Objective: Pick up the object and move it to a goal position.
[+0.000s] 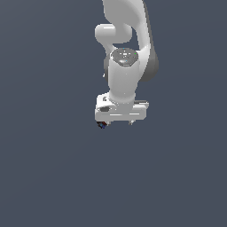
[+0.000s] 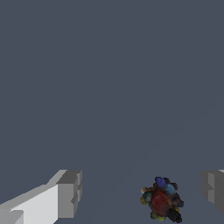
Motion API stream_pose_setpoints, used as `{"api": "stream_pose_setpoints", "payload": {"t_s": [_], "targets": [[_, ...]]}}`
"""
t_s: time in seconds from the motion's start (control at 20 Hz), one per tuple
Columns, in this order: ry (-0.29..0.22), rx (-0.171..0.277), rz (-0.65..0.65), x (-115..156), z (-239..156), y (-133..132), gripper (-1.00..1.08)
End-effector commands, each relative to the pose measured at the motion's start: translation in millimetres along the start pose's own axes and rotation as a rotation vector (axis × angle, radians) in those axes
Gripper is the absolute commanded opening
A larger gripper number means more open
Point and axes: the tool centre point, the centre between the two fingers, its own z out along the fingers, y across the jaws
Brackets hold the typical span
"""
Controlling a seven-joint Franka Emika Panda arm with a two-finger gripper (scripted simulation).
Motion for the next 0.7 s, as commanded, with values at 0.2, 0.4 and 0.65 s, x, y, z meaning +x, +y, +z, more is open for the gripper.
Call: {"api": "stream_pose_setpoints", "payload": {"t_s": [0.2, 0.4, 0.65], "targets": [[0.010, 0.008, 0.002, 3, -6, -1, 1.00], [0.027, 0.022, 0.003, 7, -18, -2, 1.00], [0.027, 0.022, 0.009, 6, -17, -2, 1.00]]}}
